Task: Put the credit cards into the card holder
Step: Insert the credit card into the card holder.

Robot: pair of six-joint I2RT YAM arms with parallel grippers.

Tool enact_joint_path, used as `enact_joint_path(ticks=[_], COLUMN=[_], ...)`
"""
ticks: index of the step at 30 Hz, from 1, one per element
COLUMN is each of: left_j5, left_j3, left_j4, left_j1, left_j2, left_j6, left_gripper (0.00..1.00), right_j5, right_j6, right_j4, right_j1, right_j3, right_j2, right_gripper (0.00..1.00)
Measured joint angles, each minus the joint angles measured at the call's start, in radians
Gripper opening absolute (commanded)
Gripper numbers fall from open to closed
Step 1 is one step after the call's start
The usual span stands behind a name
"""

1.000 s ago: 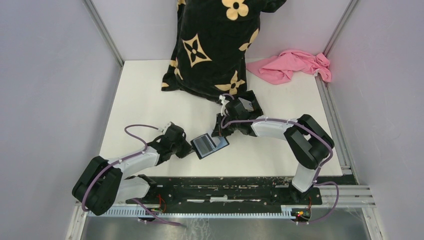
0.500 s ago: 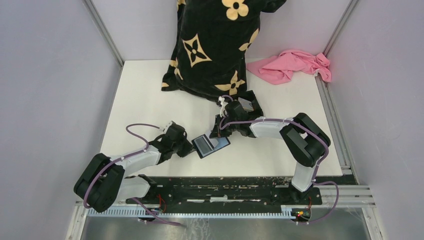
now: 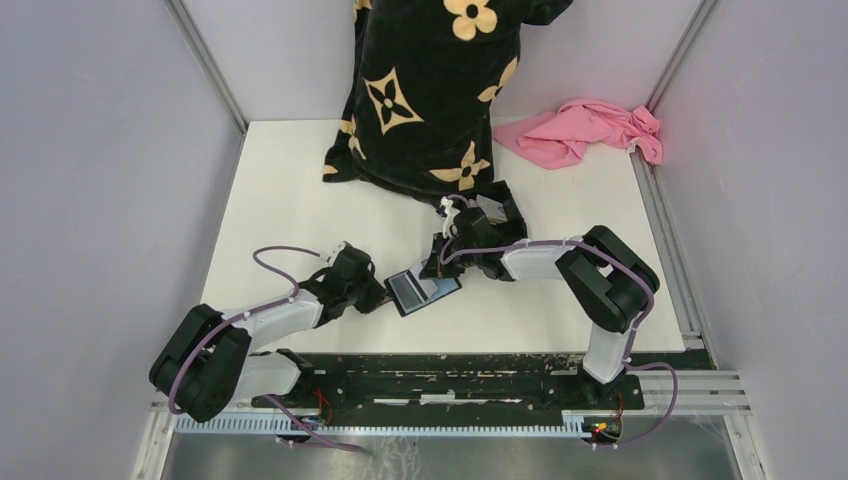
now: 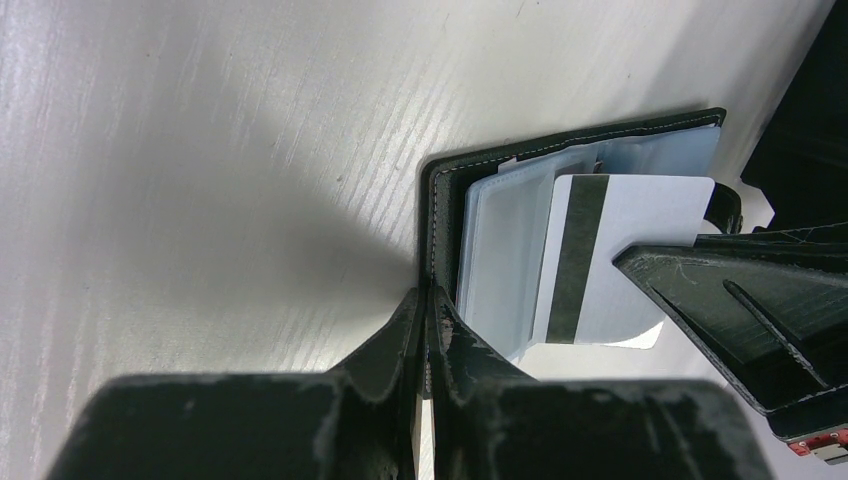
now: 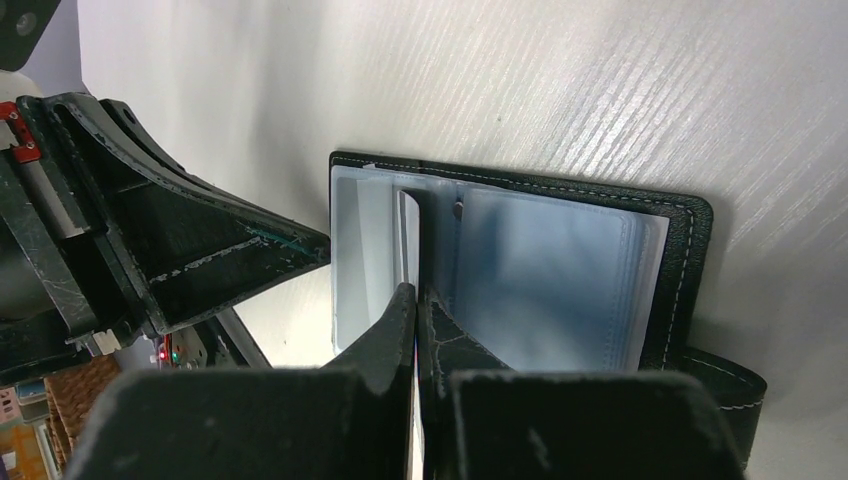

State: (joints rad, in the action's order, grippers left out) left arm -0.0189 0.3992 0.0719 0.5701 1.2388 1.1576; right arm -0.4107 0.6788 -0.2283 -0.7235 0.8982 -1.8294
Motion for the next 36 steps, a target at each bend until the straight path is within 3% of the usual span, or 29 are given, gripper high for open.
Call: enact_joint_path(ticks=[36], left_j5=[-0.001], left_j3=[0.022], left_j4=[-0.027], left_j1=[0.013], left_j2=[0.045], left_j6=[-0.001], left_gripper=[0.1], right_j5=[0.012], right_j6=[0.108], right_j4=[-0.23], right_j1=[0.005], right_j3=[-0.114], right_j2=[-0.025], right_gripper=[0.01])
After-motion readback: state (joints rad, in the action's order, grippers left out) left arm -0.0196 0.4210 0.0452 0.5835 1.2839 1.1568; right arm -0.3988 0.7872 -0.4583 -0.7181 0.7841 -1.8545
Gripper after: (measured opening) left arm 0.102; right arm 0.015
